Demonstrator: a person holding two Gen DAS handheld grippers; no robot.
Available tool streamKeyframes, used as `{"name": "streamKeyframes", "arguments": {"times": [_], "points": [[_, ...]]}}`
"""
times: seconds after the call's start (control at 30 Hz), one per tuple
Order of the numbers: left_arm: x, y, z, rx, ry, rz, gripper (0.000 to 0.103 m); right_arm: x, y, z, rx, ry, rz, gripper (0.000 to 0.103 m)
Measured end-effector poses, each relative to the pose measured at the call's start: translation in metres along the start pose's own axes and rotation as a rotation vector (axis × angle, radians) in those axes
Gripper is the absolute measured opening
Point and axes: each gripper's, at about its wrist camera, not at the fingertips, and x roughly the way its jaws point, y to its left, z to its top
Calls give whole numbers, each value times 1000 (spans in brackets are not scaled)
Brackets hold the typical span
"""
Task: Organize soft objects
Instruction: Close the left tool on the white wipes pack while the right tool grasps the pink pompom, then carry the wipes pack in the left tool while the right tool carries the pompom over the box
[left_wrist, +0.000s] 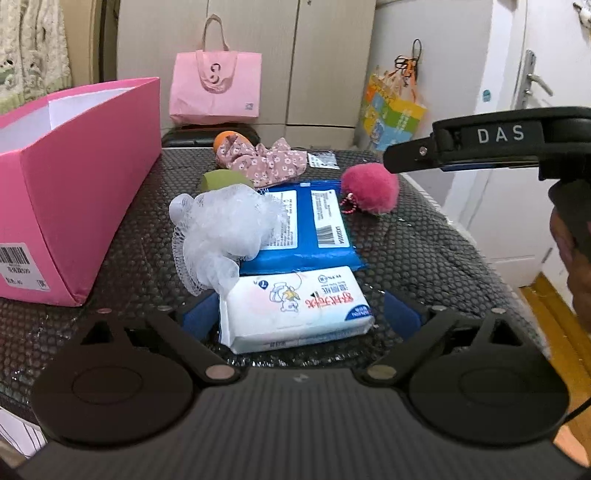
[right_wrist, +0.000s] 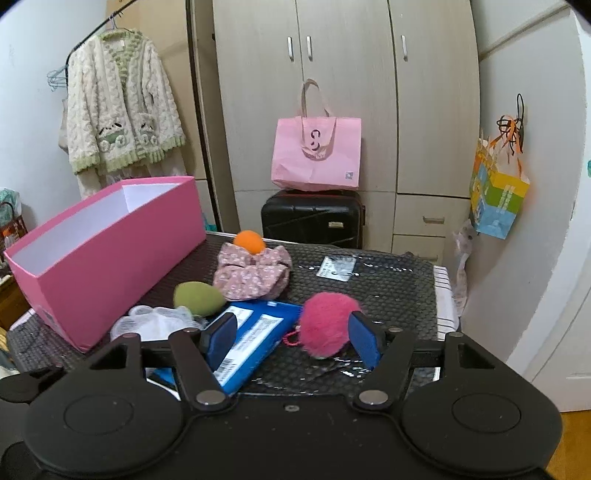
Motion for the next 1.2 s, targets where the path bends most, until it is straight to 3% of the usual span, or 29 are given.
{"name": "streamKeyframes", "arguments": {"times": [0.4, 0.63, 0.8, 0.83, 0.87, 0.93, 1.2], "points": [[13, -5, 0, 37, -5, 66, 96, 51, -36, 2, 44, 57, 4, 72], [11, -3, -2, 36, -15, 56, 85, 79, -45, -5, 70, 104, 35, 74], [10, -7, -5, 59, -24, 35, 83, 91, -30, -9, -26, 127, 18, 74], [9, -7, -5, 59, -23, 34, 82, 90, -27, -10, -37, 116, 16, 71], [9, -6, -4, 53, -20, 32, 82, 90, -26, -10, -39, 113, 22, 60], [8, -6, -3, 49, -16, 31, 80, 87, -25, -11, -35, 105, 28, 54], [2, -6, -5, 53, -14, 15, 79, 65, -28, -16, -17, 100, 15, 51]]}}
